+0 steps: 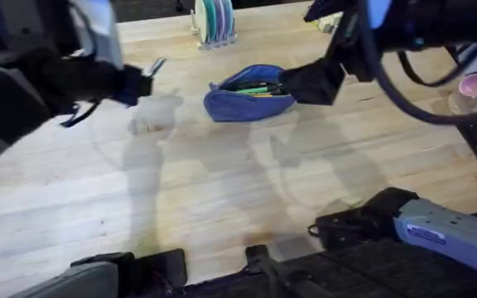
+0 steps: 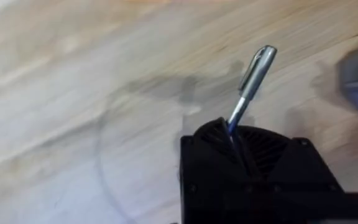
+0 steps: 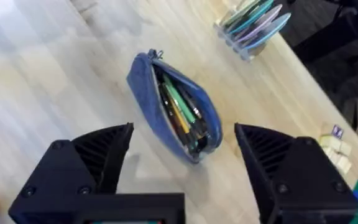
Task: Unzip the bag, pick up the pens from the table one at a time and place them inside, then zip the bag closed.
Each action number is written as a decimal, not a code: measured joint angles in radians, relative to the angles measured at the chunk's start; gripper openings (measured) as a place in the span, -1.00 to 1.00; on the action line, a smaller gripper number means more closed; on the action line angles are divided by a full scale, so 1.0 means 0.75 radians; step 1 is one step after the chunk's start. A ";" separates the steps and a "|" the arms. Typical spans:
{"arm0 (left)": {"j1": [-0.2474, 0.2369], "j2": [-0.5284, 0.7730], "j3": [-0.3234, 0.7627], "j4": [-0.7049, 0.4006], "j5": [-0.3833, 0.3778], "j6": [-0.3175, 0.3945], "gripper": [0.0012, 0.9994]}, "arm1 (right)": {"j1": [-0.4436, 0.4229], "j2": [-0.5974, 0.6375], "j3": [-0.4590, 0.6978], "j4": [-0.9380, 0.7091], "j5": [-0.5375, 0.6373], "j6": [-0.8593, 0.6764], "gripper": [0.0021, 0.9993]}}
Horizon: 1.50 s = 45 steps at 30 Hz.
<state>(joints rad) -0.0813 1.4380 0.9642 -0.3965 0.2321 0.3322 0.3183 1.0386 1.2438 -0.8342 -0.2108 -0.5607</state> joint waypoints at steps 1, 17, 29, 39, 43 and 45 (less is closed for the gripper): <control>-0.038 -0.006 0.000 0.025 0.015 -0.004 -0.92 | 0.000 -0.014 0.000 -0.016 0.000 0.017 1.00; -0.516 -0.016 0.000 0.540 0.431 -0.020 -0.92 | 0.000 -0.173 0.000 -0.190 -0.011 0.179 1.00; -0.656 0.185 0.000 0.855 0.468 -0.020 -0.92 | 0.000 -0.276 0.000 -0.191 -0.020 0.190 1.00; -0.656 0.383 0.000 0.788 0.463 -0.021 -0.92 | 0.000 -0.276 0.000 -0.191 -0.020 0.190 1.00; -0.647 0.406 0.000 0.685 0.409 -0.012 -0.92 | 0.000 -0.276 0.000 -0.192 -0.020 0.190 1.00; -0.639 0.406 0.000 0.639 0.376 -0.009 -0.92 | 0.000 -0.276 0.000 -0.191 -0.020 0.190 1.00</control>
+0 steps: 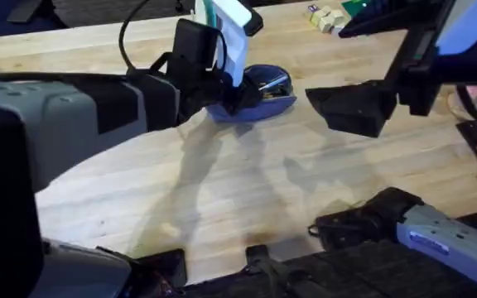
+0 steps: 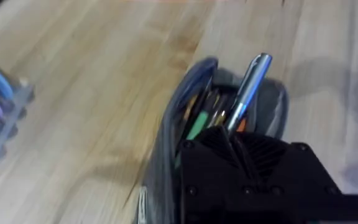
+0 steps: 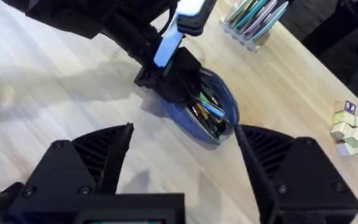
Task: Unzip the bag, pick up the pens from the table one at a time and place them inside, then zip the bag closed.
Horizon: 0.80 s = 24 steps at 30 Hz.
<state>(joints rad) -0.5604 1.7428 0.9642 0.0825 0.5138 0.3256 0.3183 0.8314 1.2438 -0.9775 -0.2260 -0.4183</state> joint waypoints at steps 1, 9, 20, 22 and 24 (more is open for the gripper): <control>0.005 0.000 0.000 -0.021 -0.015 0.001 -0.92 | 0.000 0.000 0.000 0.000 0.000 0.000 1.00; 0.013 0.000 0.000 -0.064 -0.053 0.014 -0.50 | 0.000 0.000 0.000 0.000 0.000 0.000 1.00; 0.014 0.000 0.000 0.052 -0.052 -0.012 0.99 | 0.000 0.000 0.000 0.000 0.000 0.000 1.00; 0.014 -0.002 0.000 0.063 -0.051 -0.025 0.99 | 0.000 0.000 0.000 0.000 0.000 0.000 1.00; 0.014 -0.011 0.000 0.064 -0.051 -0.031 0.99 | 0.000 0.000 0.000 0.000 0.000 0.000 1.00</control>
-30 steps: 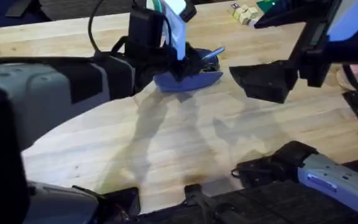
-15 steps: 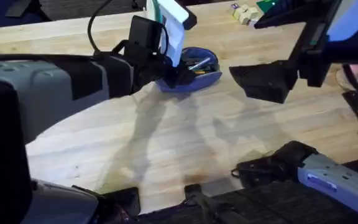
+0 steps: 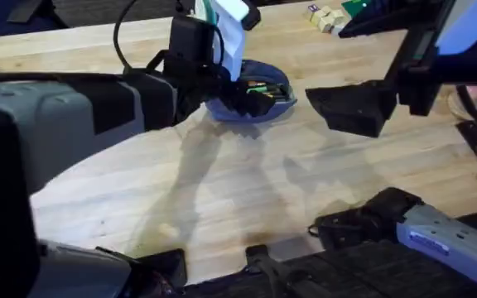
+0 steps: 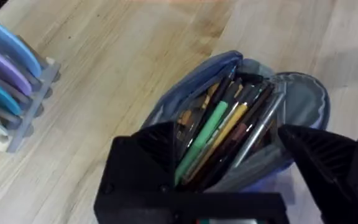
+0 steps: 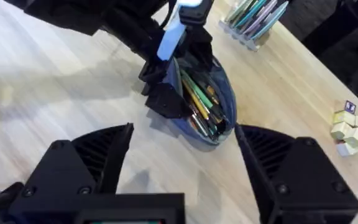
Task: Unzip the bag, pick up the pens from the table one at a time and place them inside, then zip the bag closed.
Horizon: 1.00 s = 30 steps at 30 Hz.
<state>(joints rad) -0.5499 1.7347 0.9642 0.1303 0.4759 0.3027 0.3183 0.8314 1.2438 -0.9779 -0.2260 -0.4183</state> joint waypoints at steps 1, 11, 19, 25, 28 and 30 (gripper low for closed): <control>0.001 -0.011 0.000 -0.004 0.000 -0.004 0.99 | 0.000 0.000 0.000 0.000 0.000 0.000 1.00; 0.125 -0.327 0.001 -0.081 0.003 -0.010 0.99 | 0.000 0.000 0.000 0.000 0.001 0.000 1.00; 0.381 -0.465 0.003 -0.393 0.002 -0.004 0.99 | 0.000 0.000 0.000 0.000 0.000 0.000 1.00; 0.526 -0.466 0.003 -0.513 0.038 0.039 0.99 | 0.000 0.000 0.000 0.000 0.000 0.000 1.00; 0.540 -0.467 0.003 -0.549 0.075 0.105 0.99 | 0.000 0.000 0.000 0.000 0.001 0.000 1.00; 0.537 -0.467 0.003 -0.549 0.074 0.133 0.99 | 0.000 0.000 0.000 0.000 0.000 0.000 1.00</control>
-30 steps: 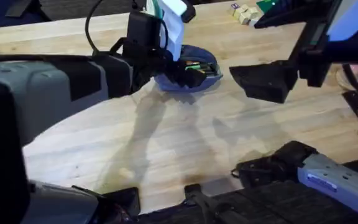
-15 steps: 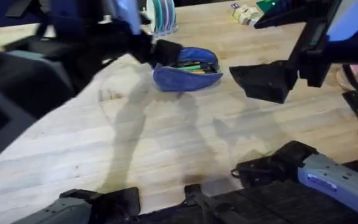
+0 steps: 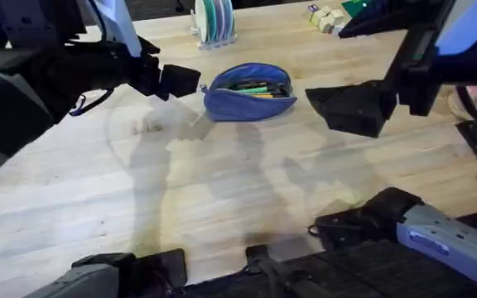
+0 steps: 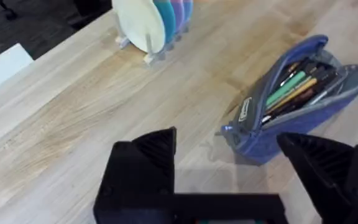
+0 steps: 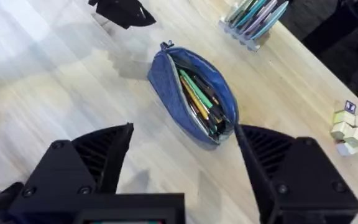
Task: Unzip the bag, pick up the pens from the table one at a time and place them inside, then zip the bag closed.
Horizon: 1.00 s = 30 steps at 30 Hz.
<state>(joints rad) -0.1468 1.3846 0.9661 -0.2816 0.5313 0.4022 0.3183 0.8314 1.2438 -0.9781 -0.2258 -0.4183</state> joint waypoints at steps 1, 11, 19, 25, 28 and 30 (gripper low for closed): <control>-0.001 0.000 0.000 0.003 -0.004 0.013 0.99 | 0.000 0.000 0.000 0.000 0.000 0.000 1.00; 0.000 0.000 0.000 -0.034 -0.026 0.049 0.99 | 0.000 0.012 0.000 0.002 0.000 0.000 1.00; 0.017 0.000 0.000 -0.068 -0.048 0.128 0.99 | 0.000 0.130 0.000 -0.004 0.000 0.009 1.00; 0.099 0.001 0.000 -0.141 -0.013 0.313 0.99 | 0.000 0.229 0.000 0.004 0.000 0.030 1.00; 0.166 0.001 0.000 -0.181 0.064 0.439 0.99 | 0.000 0.277 0.000 0.030 0.001 0.045 1.00; 0.208 0.001 0.000 -0.199 0.126 0.522 0.99 | 0.000 0.309 0.000 0.063 0.000 0.069 1.00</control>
<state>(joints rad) 0.0092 1.3852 0.9661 -0.4307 0.6257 0.7934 0.3183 1.0632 1.2438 -0.9308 -0.2256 -0.3665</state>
